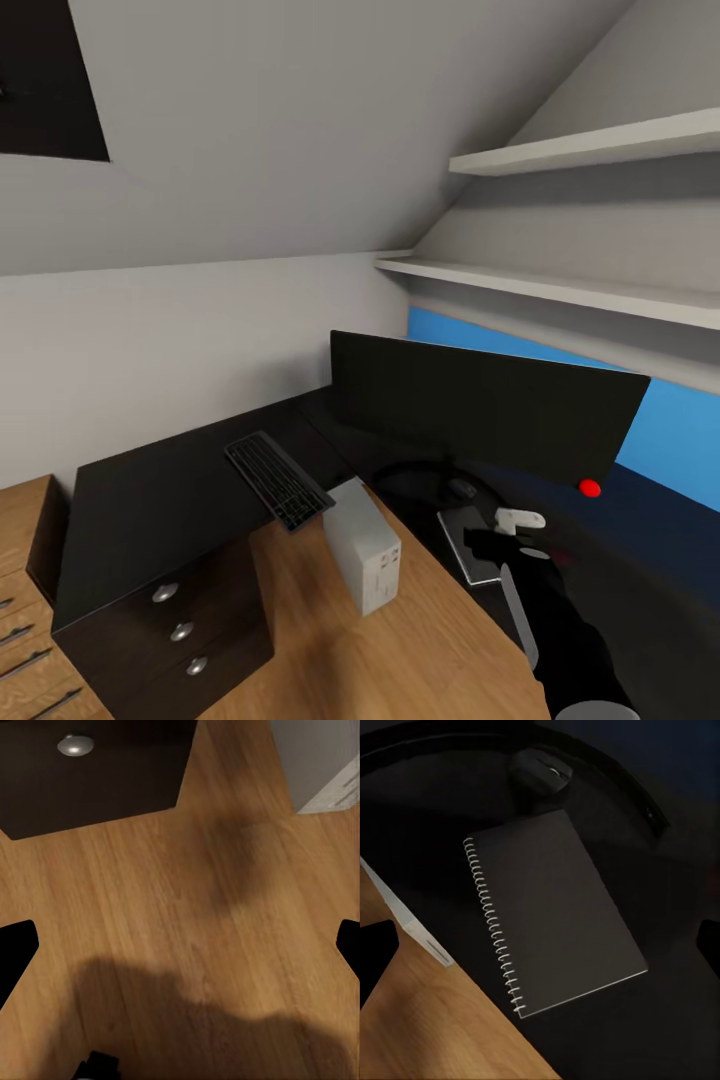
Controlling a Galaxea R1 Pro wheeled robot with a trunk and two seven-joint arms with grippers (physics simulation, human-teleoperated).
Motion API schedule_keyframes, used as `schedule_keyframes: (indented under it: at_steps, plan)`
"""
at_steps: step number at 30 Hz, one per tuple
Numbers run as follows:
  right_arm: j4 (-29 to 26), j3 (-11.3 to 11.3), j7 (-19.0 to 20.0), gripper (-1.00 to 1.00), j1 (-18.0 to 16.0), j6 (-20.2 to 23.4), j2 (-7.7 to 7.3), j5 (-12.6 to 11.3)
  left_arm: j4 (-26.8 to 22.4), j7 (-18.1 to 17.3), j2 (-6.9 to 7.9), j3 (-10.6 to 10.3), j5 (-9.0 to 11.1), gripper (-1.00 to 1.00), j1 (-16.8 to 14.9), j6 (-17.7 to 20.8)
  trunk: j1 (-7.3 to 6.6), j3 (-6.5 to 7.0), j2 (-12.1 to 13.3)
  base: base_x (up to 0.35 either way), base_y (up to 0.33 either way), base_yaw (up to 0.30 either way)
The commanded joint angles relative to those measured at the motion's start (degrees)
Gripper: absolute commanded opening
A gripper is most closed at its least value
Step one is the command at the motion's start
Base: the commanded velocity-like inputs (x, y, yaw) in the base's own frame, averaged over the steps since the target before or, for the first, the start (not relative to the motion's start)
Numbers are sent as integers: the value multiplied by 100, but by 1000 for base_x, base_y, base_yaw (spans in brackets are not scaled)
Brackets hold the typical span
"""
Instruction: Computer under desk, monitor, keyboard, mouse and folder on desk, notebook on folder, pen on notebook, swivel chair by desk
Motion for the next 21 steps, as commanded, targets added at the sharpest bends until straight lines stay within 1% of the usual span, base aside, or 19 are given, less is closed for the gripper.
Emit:
schedule_keyframes:
  at_steps: [1, 2, 5, 9, 17, 21]
  plan:
    - [40, -8, 9, 100, -4, 30, 2, 39, 10, -37, 0, -28, 62, 100, -6, -20, 2, -8, -7, 24, -22, 0]
    - [159, -9, 9, 100, -3, 28, 0, 39, 9, -37, 0, -28, 62, 100, -6, -20, 2, -8, -7, 10, -9, 0]
    - [252, -9, 13, 100, -4, 27, -2, 44, 11, -37, 0, -28, 62, 100, -6, -20, 2, -8, -7, 49, -47, 0]
    - [287, -5, 18, 100, -5, 20, -2, 46, 10, -37, 0, -28, 62, 100, -6, -20, 2, -8, -7, 89, -75, 0]
    - [375, 0, 19, 100, -5, 4, 5, 40, 9, -34, 0, -28, 62, 100, -6, -20, 2, -8, -7, 21, -17, 0]
    - [425, -4, 19, 100, -5, -110, 4, 39, 11, -35, 0, -28, 62, 100, -6, -20, 2, -8, -7, 97, -3, 0]
